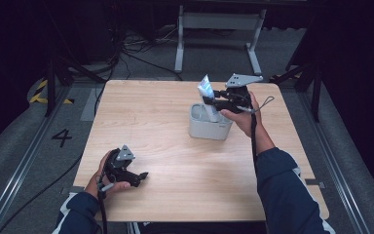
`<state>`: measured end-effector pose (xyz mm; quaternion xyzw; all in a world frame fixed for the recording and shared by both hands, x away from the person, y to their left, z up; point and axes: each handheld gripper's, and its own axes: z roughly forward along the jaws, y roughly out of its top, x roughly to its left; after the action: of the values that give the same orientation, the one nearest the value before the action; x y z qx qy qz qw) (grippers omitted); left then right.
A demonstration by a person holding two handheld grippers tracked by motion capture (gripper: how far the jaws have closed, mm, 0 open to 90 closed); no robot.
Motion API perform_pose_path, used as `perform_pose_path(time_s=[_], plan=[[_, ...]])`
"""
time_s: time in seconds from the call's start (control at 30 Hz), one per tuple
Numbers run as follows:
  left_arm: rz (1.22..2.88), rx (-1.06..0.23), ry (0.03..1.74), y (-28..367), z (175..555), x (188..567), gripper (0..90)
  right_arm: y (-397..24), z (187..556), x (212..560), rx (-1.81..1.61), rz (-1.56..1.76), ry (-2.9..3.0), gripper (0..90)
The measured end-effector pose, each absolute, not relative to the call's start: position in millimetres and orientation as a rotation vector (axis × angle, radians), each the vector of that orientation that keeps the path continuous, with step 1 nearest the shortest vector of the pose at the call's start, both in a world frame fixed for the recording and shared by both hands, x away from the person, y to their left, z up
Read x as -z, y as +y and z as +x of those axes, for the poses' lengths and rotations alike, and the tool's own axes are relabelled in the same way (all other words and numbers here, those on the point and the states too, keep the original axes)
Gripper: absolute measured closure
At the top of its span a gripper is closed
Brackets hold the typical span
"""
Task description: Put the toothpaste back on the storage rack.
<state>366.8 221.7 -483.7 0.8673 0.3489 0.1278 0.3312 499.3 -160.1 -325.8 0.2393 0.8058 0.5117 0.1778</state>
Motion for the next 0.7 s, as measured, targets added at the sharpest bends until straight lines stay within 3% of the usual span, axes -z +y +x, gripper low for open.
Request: perform_pose_path(time_s=[0.7], plan=[[2.268,-0.335,0.911,222,367,484,0.3,-169,513,345,-1.398,0.748,2.267,63.5]])
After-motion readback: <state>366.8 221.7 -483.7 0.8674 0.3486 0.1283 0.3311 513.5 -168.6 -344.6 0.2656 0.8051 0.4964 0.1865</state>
